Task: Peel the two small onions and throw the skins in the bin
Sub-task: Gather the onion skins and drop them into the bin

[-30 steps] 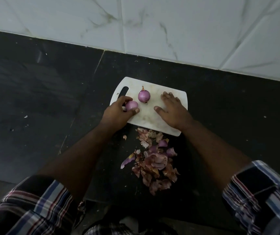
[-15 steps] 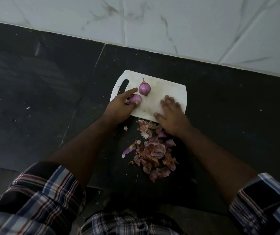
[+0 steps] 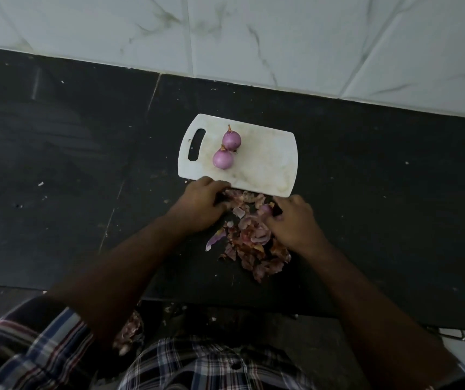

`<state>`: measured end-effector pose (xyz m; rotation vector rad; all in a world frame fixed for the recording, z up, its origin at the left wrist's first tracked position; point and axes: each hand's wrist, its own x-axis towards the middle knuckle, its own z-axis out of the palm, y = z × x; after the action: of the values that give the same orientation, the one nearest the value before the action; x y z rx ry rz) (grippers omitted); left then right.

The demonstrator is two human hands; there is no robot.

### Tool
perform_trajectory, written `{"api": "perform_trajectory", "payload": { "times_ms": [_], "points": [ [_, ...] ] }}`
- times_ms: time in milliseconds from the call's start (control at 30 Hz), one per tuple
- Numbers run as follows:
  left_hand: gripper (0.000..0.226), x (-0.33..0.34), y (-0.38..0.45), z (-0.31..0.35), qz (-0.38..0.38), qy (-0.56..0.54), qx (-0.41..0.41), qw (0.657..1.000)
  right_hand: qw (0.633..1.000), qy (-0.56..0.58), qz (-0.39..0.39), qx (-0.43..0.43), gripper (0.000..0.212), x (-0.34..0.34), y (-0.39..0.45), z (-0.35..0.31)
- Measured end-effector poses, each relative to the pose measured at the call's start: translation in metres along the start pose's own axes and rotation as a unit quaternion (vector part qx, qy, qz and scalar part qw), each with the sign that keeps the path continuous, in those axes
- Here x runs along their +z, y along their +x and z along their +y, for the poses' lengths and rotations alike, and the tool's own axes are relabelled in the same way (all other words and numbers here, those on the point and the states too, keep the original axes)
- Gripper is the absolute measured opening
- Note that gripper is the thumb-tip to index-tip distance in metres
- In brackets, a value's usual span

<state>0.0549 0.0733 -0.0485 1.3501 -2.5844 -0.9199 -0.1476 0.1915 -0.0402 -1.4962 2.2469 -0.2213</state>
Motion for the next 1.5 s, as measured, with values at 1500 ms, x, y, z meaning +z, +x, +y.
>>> {"api": "perform_trajectory", "payload": {
  "times_ms": [1500],
  "points": [
    [0.031,-0.031,0.031,-0.042,0.158,0.129,-0.005,0.979,0.972,0.180,0.144,0.038,0.035,-0.030,0.107,-0.028]
  ]
}}
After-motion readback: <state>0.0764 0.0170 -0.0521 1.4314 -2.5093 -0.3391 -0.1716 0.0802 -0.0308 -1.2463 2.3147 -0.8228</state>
